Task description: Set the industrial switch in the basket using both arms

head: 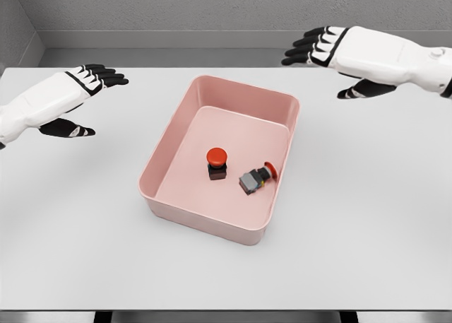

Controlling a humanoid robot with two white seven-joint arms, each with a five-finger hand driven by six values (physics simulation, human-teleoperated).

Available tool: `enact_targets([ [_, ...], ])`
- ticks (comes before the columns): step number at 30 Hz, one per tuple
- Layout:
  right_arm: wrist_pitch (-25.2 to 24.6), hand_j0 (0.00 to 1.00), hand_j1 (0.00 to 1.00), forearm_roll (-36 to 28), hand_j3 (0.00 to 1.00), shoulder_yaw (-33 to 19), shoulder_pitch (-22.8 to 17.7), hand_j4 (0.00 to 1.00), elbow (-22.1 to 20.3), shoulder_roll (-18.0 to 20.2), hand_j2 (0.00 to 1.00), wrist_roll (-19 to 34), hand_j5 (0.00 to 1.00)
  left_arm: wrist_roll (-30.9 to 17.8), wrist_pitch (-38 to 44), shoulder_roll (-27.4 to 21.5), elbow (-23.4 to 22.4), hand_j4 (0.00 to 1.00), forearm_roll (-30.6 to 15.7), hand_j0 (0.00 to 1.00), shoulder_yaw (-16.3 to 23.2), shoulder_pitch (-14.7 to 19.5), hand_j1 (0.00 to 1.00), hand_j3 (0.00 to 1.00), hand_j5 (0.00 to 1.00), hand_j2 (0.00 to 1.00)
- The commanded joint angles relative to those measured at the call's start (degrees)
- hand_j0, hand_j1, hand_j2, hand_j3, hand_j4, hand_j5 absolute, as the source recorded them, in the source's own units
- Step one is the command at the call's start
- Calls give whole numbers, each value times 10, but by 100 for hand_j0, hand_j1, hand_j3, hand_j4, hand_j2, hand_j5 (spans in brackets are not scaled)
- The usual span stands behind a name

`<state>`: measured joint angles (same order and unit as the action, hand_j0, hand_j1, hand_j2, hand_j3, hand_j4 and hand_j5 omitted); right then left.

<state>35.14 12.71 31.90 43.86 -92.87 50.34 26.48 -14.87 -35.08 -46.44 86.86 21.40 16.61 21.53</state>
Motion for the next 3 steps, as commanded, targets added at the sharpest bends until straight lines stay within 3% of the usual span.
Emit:
enact_targets([
  [1,-1,100,100,-6,100,-4,0,100,1,1,100,0,100,0,1,-1,0,100,-4,100,0,0,100,100,100,100],
  [3,-1,100,100,-5,100,-3,-3,100,1,0,100,0,100,0,1,-1,1,100,-4,100,1,0,100,100,100,100],
])
